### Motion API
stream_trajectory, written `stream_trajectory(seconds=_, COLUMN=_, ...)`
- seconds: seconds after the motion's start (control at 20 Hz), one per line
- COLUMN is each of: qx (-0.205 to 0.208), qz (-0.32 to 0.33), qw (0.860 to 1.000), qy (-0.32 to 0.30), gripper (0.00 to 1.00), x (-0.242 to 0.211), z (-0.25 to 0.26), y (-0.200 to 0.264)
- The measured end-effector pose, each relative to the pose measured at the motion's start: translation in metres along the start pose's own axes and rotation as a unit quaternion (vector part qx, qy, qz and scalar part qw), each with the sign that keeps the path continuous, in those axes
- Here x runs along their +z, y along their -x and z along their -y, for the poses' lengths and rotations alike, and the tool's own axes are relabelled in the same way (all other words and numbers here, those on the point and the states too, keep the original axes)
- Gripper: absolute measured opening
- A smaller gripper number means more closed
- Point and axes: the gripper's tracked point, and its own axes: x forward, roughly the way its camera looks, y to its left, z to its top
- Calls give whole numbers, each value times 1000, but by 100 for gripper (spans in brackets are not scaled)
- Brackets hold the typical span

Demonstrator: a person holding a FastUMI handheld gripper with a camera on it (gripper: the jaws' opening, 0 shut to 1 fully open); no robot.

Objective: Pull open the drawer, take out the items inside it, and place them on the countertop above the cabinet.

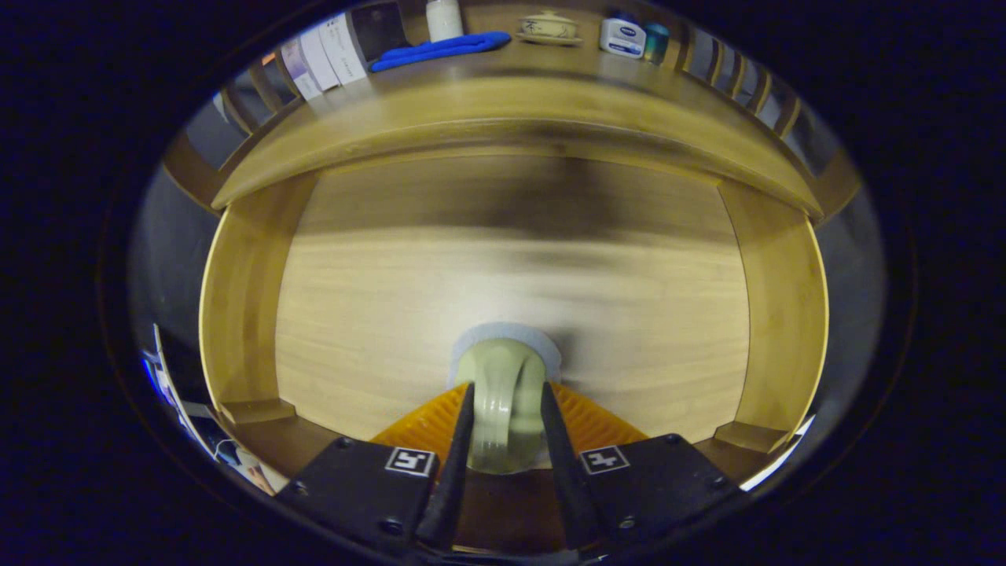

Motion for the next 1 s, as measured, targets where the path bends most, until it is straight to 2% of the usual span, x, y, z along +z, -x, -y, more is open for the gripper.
stream_trajectory(seconds=0.2, qx=0, qz=1, qw=1000, qy=1, gripper=31, x=1, z=-2, y=1)
stream_trajectory(seconds=0.3, qx=3, qz=9, qw=1000, qy=7, gripper=22, x=3, z=0, y=5)
stream_trajectory(seconds=0.5, qx=29, qz=12, qw=999, qy=-8, gripper=19, x=6, z=-1, y=21)
stream_trajectory(seconds=0.65, qx=28, qz=31, qw=999, qy=-9, gripper=19, x=20, z=7, y=42)
stream_trajectory(seconds=1.0, qx=40, qz=85, qw=995, qy=-26, gripper=19, x=71, z=15, y=99)
